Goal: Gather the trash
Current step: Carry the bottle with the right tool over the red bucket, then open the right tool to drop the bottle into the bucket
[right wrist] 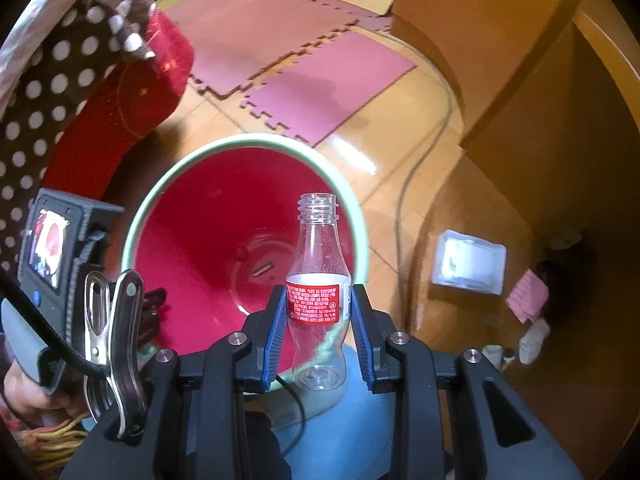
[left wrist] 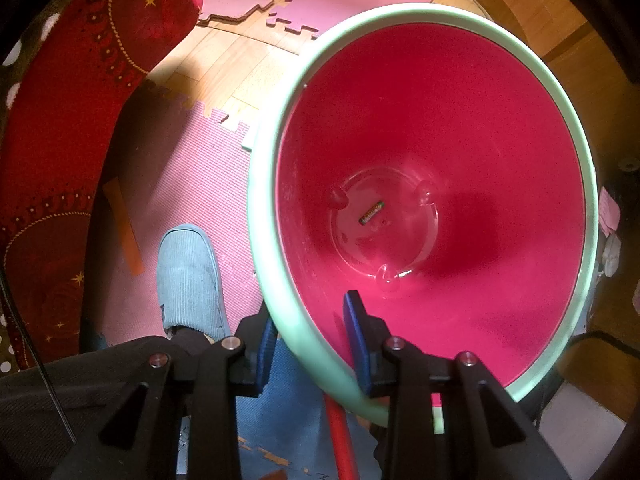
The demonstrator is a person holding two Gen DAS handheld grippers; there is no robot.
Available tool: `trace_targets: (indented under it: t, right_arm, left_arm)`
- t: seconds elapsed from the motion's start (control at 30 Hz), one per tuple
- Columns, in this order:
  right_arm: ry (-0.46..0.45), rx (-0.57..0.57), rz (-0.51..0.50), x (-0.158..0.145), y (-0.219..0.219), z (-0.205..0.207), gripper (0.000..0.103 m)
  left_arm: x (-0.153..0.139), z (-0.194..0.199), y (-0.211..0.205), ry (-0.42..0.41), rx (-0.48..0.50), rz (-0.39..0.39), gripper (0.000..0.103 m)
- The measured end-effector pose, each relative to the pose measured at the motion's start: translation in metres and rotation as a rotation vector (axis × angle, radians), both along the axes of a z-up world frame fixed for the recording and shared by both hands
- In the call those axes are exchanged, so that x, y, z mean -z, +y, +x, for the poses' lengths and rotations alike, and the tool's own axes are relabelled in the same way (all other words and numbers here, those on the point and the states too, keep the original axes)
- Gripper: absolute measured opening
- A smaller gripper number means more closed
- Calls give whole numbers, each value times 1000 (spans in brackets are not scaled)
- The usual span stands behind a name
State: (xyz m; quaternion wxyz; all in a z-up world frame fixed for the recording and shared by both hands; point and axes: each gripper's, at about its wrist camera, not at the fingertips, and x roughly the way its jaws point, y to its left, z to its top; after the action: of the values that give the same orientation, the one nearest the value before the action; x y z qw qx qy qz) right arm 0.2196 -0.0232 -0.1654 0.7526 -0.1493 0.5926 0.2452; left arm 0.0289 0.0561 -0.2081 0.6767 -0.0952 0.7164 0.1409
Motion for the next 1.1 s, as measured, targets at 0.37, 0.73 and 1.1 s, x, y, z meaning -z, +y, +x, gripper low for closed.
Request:
trace_targets:
  t: [0.37, 0.73, 1.1]
  right_arm:
    - [72, -78, 47, 17, 26, 1, 32]
    - [175, -143, 54, 52, 47, 6, 32]
    - [211, -170, 18, 78, 57, 8, 32]
  left_arm:
    - [0, 0, 0, 1, -2, 1, 34]
    - [1, 0, 0, -1, -1, 3, 34]
    - [1, -1, 0, -2, 0, 5, 34]
